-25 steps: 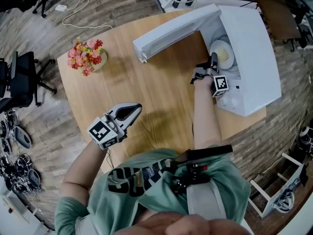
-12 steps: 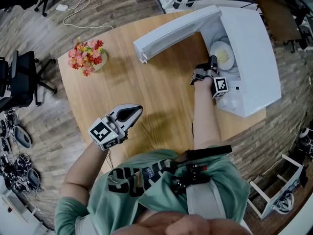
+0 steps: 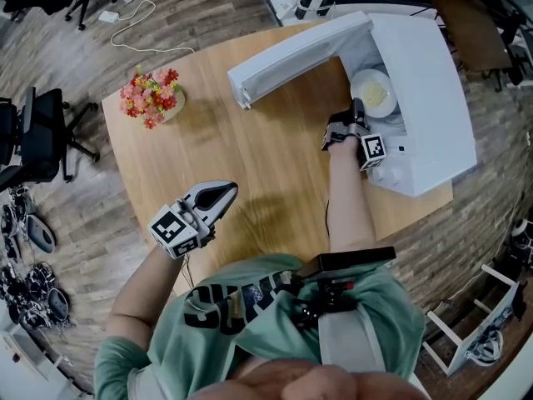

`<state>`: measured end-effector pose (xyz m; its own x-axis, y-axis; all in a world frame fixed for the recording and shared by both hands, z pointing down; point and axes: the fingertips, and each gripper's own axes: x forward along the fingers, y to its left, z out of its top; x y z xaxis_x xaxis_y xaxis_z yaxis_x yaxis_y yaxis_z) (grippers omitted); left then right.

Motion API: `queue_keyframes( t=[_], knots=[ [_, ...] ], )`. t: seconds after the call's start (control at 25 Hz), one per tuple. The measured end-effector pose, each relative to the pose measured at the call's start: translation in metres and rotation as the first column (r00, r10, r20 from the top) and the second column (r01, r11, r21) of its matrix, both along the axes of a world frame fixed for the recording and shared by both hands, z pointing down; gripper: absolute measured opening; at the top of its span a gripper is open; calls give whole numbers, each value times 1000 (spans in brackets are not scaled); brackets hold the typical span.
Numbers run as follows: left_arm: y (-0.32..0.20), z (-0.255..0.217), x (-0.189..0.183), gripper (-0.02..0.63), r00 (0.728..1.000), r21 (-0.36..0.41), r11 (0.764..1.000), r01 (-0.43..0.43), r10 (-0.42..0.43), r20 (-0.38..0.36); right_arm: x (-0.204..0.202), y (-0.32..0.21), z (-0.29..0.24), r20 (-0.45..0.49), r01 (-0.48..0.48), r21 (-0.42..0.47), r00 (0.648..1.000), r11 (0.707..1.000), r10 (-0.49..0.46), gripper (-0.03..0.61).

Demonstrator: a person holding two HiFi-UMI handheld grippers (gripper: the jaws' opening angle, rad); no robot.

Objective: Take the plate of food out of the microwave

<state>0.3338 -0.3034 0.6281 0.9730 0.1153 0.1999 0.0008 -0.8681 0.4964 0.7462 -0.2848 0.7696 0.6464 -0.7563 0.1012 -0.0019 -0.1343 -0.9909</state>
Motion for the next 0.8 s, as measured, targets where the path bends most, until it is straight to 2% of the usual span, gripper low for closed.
queue_keyframes(
  t=[0.24,0.4,0.64,0.8],
  knots=[
    [1,-12,-2,3,1000,22,1000,11,-11,-12,-17,-9,-4,-13,96,62,995,993,-96,18],
    [5,-22,-6,3,1000,37,999,20,-19,-20,-45,-17,-22,-15,173,76,985,982,-172,18],
    [13,-40,-16,3,998,64,997,42,-40,-39,-83,-13,-32,-15,288,49,958,956,-287,18],
    [20,-54,-29,3,997,83,994,67,-63,-50,-109,-6,-48,-43,373,18,927,927,-372,18]
  ],
)
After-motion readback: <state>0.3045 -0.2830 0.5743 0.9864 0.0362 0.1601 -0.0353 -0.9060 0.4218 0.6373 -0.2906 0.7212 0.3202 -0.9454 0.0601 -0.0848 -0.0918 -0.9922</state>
